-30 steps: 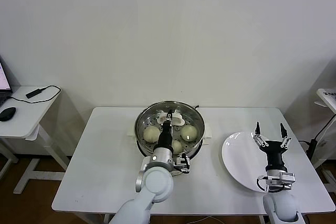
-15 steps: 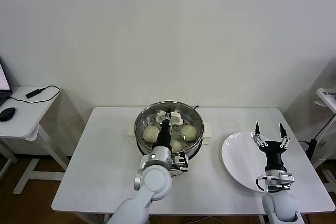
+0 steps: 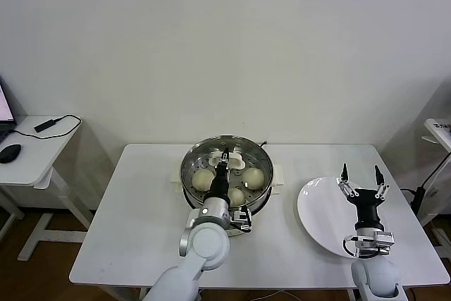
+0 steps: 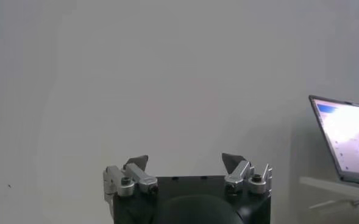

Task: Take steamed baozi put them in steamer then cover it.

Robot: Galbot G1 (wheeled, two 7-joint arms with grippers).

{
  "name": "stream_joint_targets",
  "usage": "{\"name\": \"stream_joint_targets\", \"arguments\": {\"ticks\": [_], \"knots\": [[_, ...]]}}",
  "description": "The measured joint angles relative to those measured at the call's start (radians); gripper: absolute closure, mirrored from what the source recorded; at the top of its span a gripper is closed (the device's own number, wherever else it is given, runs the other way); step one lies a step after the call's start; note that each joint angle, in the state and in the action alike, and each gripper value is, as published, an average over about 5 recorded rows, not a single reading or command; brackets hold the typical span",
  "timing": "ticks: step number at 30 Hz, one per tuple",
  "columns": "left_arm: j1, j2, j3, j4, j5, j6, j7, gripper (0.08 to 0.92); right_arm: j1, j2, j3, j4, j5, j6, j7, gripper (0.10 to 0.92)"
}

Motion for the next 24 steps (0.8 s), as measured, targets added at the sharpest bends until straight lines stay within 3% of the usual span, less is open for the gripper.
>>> {"name": "stream_joint_targets", "arguments": {"ticks": [5,24], "knots": [[0.006,0.001,-0.004,-0.003,0.000,-0.005,0.006,0.740,0.001,-0.001,0.000,0.000,-0.001,0.000,0.000,0.203],[0.061,0.056,0.016,-0.129,-0.050,0.011,0.015,0.213,0.001,0.005,-0.009,0.006,-0.011,0.000,0.003,0.203]]}}
